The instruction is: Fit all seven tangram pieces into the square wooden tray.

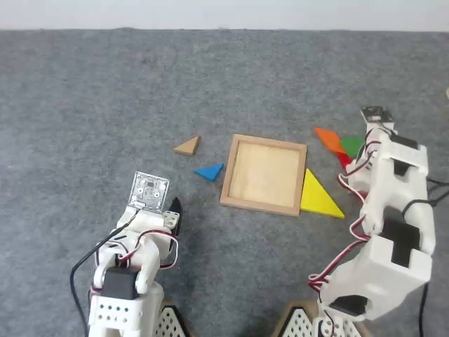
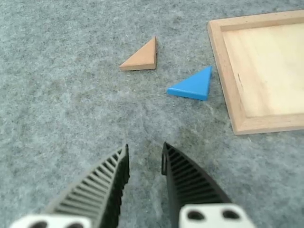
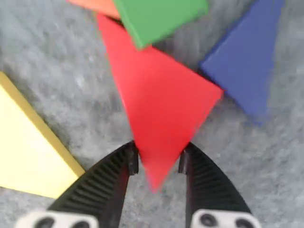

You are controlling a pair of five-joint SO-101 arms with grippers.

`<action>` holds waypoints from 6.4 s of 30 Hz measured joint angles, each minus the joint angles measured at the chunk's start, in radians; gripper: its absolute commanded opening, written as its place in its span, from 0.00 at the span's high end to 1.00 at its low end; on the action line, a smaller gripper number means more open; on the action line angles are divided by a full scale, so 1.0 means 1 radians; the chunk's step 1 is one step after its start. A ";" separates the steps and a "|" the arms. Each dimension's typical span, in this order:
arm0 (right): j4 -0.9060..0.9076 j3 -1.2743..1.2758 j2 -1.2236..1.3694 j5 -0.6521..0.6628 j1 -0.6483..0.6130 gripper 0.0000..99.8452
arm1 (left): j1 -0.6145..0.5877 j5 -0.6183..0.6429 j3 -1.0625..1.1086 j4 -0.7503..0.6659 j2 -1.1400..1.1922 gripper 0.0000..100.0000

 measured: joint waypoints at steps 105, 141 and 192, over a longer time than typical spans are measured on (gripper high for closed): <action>0.084 -0.388 0.342 0.663 -0.149 0.70 | 0.000 0.000 0.000 0.000 0.000 0.89; 0.247 -0.255 0.046 0.226 0.048 0.71 | 0.000 0.000 0.000 0.000 0.000 0.89; 0.057 -0.170 0.195 -0.097 -0.054 0.68 | 0.000 0.000 0.000 0.000 0.000 0.89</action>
